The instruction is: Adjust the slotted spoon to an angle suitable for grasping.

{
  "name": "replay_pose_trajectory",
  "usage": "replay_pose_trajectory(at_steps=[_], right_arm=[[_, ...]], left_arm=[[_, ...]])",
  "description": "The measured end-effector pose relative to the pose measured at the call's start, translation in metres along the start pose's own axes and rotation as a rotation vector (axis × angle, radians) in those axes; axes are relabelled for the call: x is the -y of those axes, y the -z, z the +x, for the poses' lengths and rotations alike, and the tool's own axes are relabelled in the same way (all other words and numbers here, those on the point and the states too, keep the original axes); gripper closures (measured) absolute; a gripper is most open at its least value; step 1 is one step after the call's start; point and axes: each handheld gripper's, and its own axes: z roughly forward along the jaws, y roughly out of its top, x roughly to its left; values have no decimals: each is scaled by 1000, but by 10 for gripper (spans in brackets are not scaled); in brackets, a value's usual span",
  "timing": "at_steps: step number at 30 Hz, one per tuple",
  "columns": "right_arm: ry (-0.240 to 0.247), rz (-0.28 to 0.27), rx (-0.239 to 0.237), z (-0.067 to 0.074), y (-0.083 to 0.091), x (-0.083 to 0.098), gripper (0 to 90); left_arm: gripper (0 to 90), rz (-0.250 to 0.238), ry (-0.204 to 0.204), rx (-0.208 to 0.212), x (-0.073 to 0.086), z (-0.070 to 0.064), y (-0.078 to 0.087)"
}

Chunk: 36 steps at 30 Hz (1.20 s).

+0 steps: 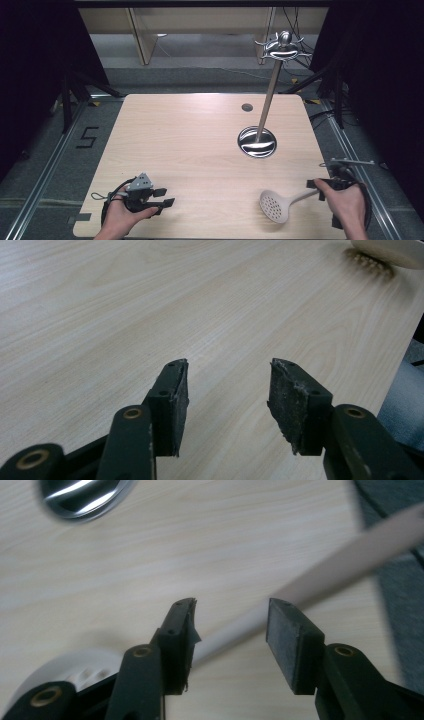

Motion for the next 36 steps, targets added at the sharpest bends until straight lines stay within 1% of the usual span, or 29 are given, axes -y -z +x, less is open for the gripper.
replay_pose_trajectory(at_steps=[1,2,3,4,5,6,7,8,9,10,11,12,13,14,15,17,18,19,20,21,22,23,25,26,27,28,33,34,36], right_arm=[[0,0,0,0,0,0,538],[-19,-11,62,-16,-6,-6,510],[-60,8,64,-18,-8,-8,502],[-63,42,80,-24,-10,-10,493],[-63,42,80,-24,-10,-10,493],[-90,48,92,-27,-15,-12,483],[-107,69,104,-31,-20,-14,473],[-128,63,111,-32,-24,-15,462],[-158,52,120,-33,-27,-16,451],[-152,56,118,-35,-28,-17,449],[-163,58,132,-35,-29,-20,446],[-176,57,129,-35,-30,-21,442],[-167,64,140,-36,-31,-23,437],[-197,68,151,-35,-35,-26,429],[-197,68,151,-35,-35,-26,429],[-220,66,164,-34,-38,-29,422],[-185,76,167,-38,-38,-30,421],[-163,68,174,-40,-40,-31,416],[-206,84,176,-39,-41,-32,416],[-206,84,176,-39,-41,-32,416],[-188,81,191,-41,-43,-33,416],[-175,79,194,-42,-44,-33,417],[-176,79,208,-42,-47,-32,424],[-180,89,209,-41,-46,-33,430],[-180,89,209,-41,-46,-33,430],[-167,77,231,-40,-48,-33,434],[-175,93,250,-37,-48,-35,446],[-167,91,266,-37,-49,-36,456],[-176,88,270,-35,-50,-37,468]], left_arm=[[492,0,-2,1,0,0,0],[492,-1,-2,1,0,0,0],[492,-3,0,1,0,0,-1],[492,-3,0,1,0,0,-1],[492,1,1,0,0,0,0],[492,2,2,-2,0,0,0],[492,19,-16,-3,0,2,1],[492,8,-3,-1,0,1,1],[492,9,-5,-2,1,1,1],[492,11,-5,-6,1,2,1],[492,10,-3,-5,1,2,1],[492,10,-3,-5,1,2,1],[492,10,-4,-5,1,2,1],[492,6,-3,-1,0,1,1],[492,6,-3,-1,0,1,1],[492,1,2,1,1,0,1],[492,1,3,0,1,0,1],[492,1,4,0,1,0,1],[492,10,-4,-5,1,2,2],[492,10,-4,-5,1,2,2],[492,18,-5,-11,1,2,2],[492,17,-6,-11,1,2,2],[492,17,-11,-11,1,3,2],[492,14,10,-10,1,1,2],[492,14,10,-10,1,1,2],[491,1,5,2,1,1,1],[491,-3,3,4,1,1,1],[491,3,-5,2,1,1,2],[491,-6,4,4,1,1,1]])
